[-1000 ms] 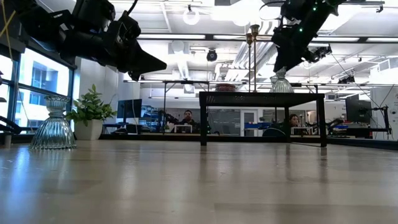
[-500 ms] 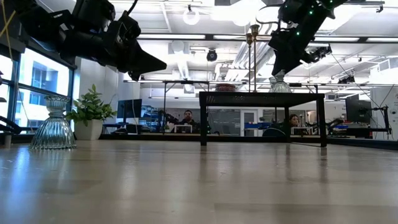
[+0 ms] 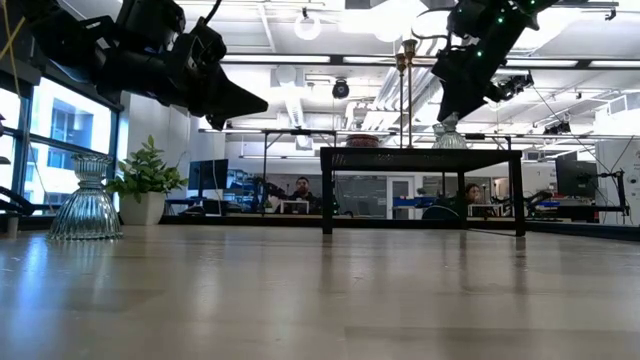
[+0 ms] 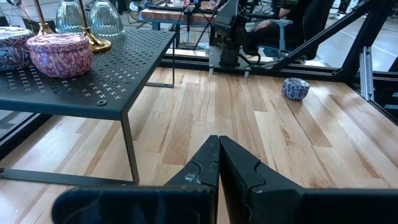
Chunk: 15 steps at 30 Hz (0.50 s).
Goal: Pick & Place candle stick holders
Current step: Put the bottom transparent candle holder on the shelf aligned with the other transparent candle holder
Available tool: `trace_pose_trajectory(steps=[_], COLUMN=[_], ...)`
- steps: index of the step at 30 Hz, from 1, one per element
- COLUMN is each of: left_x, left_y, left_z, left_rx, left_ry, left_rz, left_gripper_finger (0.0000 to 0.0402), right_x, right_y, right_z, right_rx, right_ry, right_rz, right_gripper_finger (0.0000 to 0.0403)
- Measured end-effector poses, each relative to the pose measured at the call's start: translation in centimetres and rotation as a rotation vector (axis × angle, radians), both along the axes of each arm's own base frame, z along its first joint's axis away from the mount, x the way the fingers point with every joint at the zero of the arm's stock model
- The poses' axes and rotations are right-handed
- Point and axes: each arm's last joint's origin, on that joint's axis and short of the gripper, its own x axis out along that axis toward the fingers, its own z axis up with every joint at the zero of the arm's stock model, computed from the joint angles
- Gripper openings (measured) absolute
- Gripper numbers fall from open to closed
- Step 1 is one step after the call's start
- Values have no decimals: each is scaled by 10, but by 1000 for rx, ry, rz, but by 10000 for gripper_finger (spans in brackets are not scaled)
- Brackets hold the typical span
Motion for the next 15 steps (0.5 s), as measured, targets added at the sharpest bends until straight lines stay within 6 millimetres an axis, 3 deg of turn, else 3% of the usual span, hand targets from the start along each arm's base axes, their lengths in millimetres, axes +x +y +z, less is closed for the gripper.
trace_pose_trajectory(steps=[15], left_x=[0], left_y=[0], left_z=[0], left_rx=[0], left_ry=[0], left_rz=[0], left_gripper_finger=[2], right_x=[-1], right_y=[1], right_z=[-1], right_rx=[17], right_ry=[8], right_rz=[-5], right_gripper_finger=[191])
